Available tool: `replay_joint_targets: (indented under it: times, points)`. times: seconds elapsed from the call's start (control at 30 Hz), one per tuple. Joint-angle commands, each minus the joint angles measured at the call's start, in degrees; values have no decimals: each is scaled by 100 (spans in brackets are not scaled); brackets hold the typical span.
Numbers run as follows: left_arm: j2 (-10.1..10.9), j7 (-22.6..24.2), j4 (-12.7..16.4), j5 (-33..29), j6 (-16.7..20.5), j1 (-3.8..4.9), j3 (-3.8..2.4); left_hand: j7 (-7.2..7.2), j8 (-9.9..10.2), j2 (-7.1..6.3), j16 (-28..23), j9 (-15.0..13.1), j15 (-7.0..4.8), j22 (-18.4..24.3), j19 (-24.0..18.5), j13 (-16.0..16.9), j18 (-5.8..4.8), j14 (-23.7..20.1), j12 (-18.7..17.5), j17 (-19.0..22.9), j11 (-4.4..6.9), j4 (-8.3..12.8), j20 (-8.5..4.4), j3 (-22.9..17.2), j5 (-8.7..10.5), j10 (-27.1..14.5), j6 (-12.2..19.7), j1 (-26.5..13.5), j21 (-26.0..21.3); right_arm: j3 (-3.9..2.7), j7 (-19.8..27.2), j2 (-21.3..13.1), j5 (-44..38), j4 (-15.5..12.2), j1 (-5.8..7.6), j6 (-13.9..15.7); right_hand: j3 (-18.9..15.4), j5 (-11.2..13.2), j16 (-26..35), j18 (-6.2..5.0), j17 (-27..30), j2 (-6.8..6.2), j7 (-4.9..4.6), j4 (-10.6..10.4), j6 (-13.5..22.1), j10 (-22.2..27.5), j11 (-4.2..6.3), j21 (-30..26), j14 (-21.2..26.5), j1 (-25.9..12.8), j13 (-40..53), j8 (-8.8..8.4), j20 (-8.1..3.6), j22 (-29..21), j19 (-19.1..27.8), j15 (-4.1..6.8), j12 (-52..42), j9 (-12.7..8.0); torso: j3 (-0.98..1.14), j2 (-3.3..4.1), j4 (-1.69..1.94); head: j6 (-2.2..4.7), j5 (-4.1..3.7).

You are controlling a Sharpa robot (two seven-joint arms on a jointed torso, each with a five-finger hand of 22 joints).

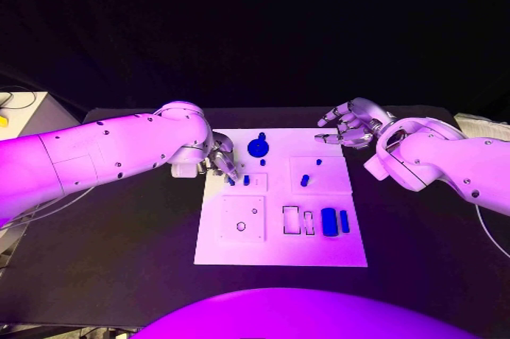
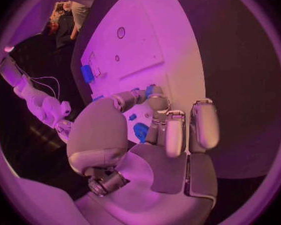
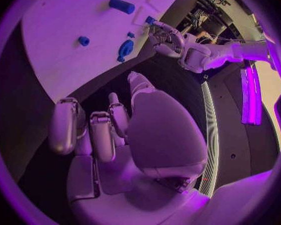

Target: Assemble the parts on the task board

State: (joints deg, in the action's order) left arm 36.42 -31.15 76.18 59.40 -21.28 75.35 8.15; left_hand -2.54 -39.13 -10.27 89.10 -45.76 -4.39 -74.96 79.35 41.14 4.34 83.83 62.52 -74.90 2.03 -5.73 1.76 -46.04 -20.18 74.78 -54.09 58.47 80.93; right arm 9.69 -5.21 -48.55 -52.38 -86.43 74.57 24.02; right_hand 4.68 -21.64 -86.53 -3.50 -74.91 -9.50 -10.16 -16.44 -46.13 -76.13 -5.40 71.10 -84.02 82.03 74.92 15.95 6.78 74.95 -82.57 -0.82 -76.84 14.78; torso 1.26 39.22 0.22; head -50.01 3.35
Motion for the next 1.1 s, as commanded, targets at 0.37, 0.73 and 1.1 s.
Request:
replay_joint_targets:
  times: [0.37,0.73,1.1]
  points:
    - [-13,44,32,72,-82,-43,30,56,-53,98,55,25,-55,-66,71,51,-66,599,41,-1443,13,860,-9,-817,13,85,-51,7,57,0,67,-4,-21,-7,-3,-77,38,-26,27,-65,-782,-2,-2,-11,41,11,14,-12,-377,-35,113,33,-27,226,4,4,-21,-6,-9,0,6,1,-7]
    - [43,31,33,245,-50,-43,35,64,-53,138,62,54,-66,-101,97,23,-74,602,15,-1456,24,901,-20,-856,-1,86,-62,28,79,0,68,-4,-21,-3,-4,-75,38,-26,27,-65,-782,-2,-2,-11,41,11,14,-12,-377,-35,113,33,-27,226,4,4,-21,-6,-13,-3,4,1,0]
    - [87,27,74,302,-46,-43,35,67,-58,167,74,77,-73,-148,132,-6,-86,608,-8,-1478,29,933,-30,-894,-22,90,-72,32,108,0,68,-2,-21,1,-5,-76,38,-26,27,-65,-782,-2,-2,-11,41,11,14,-12,-377,-35,113,33,-27,226,4,4,-21,-6,-12,-1,5,1,2]
